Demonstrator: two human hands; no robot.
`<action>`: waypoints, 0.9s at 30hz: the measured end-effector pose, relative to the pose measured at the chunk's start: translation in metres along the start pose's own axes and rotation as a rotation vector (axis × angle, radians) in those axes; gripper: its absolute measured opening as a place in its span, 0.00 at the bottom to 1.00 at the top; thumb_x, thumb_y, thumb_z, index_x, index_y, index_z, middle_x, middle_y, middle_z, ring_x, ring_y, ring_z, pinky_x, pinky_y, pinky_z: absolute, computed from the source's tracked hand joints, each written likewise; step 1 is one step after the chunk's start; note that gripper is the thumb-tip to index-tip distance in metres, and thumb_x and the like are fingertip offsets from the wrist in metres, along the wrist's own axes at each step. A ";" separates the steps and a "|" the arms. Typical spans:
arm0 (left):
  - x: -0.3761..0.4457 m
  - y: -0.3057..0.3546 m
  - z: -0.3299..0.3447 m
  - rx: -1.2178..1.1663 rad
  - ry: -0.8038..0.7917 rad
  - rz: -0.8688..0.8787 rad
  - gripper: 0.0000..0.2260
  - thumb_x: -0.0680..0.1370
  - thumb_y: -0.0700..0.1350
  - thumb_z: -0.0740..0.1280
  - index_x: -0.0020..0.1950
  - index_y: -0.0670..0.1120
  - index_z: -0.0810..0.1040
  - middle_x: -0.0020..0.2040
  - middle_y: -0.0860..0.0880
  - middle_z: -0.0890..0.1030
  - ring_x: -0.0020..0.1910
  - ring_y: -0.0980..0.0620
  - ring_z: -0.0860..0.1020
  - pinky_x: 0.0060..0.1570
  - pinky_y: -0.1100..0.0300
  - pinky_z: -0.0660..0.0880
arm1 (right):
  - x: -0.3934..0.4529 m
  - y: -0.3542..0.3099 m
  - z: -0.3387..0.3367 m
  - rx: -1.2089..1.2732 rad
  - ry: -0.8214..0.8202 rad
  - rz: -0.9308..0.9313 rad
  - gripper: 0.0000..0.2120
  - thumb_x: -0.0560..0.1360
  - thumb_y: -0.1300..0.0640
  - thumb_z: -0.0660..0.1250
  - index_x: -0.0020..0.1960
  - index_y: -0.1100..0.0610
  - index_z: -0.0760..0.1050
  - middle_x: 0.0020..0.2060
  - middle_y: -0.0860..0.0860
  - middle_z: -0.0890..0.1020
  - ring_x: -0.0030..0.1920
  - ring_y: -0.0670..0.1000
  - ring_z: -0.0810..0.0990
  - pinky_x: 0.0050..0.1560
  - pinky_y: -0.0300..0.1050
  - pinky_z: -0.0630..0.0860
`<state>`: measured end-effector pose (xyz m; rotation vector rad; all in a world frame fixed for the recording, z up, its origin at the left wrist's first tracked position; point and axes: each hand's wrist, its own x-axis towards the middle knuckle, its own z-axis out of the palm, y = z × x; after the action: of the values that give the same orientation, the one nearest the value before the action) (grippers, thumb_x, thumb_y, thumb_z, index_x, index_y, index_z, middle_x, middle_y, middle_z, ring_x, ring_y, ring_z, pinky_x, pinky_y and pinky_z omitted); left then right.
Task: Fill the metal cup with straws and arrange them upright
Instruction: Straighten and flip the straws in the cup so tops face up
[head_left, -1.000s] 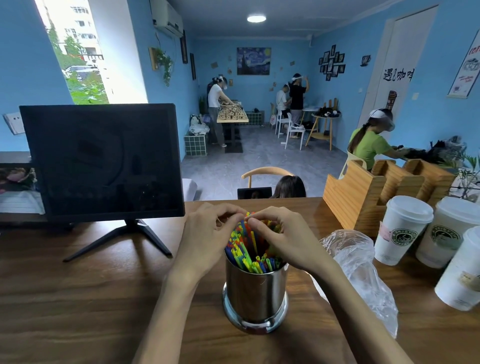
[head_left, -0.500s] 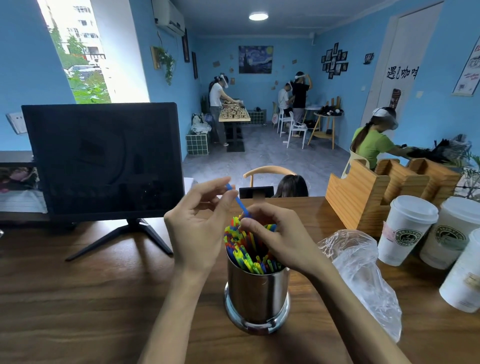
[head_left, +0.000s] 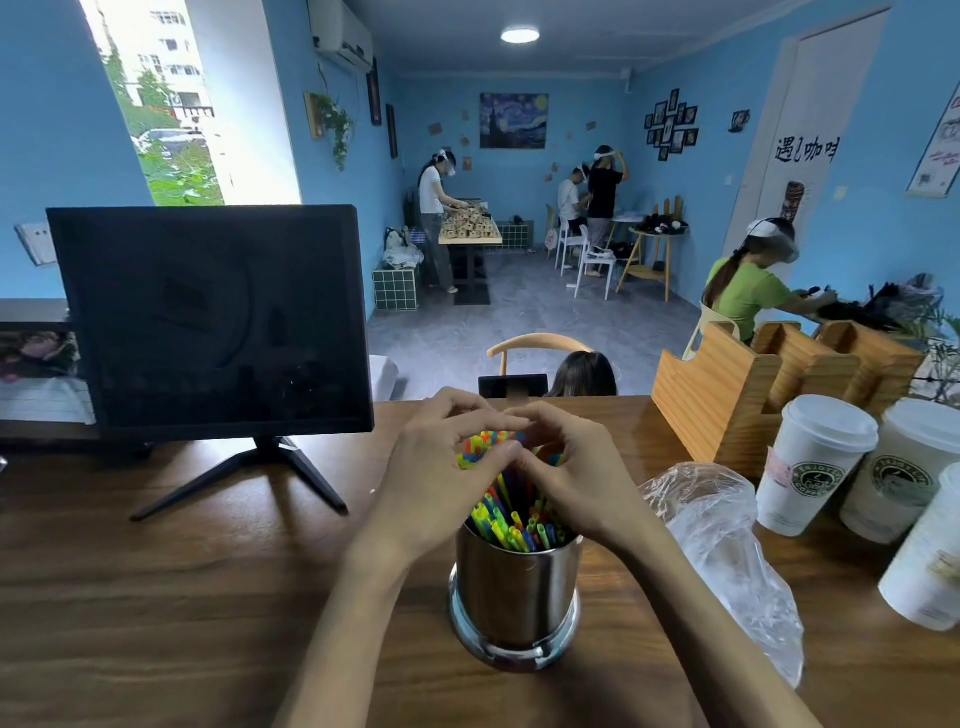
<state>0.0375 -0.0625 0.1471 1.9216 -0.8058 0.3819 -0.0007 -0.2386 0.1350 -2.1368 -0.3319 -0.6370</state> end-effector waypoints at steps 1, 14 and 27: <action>-0.001 0.000 -0.002 0.013 -0.009 0.001 0.11 0.76 0.48 0.75 0.57 0.59 0.85 0.51 0.60 0.77 0.54 0.58 0.78 0.51 0.69 0.74 | 0.000 -0.001 0.001 -0.010 0.015 0.013 0.16 0.77 0.58 0.73 0.59 0.41 0.75 0.44 0.41 0.85 0.47 0.39 0.83 0.48 0.35 0.78; -0.007 -0.007 -0.030 0.243 -0.339 -0.127 0.11 0.65 0.59 0.67 0.45 0.64 0.85 0.47 0.62 0.78 0.51 0.59 0.77 0.53 0.55 0.76 | 0.004 0.008 0.009 -0.149 0.032 0.017 0.12 0.74 0.41 0.71 0.43 0.48 0.87 0.42 0.40 0.83 0.49 0.42 0.80 0.50 0.52 0.78; -0.001 -0.012 -0.023 0.173 -0.204 -0.075 0.05 0.70 0.59 0.77 0.41 0.61 0.85 0.42 0.60 0.80 0.47 0.57 0.78 0.47 0.52 0.76 | 0.003 0.004 0.006 -0.085 0.023 0.065 0.10 0.77 0.46 0.72 0.46 0.52 0.87 0.43 0.42 0.84 0.48 0.42 0.80 0.50 0.49 0.77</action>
<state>0.0467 -0.0380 0.1491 2.1718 -0.8528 0.2177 0.0057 -0.2359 0.1311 -2.2094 -0.2252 -0.6482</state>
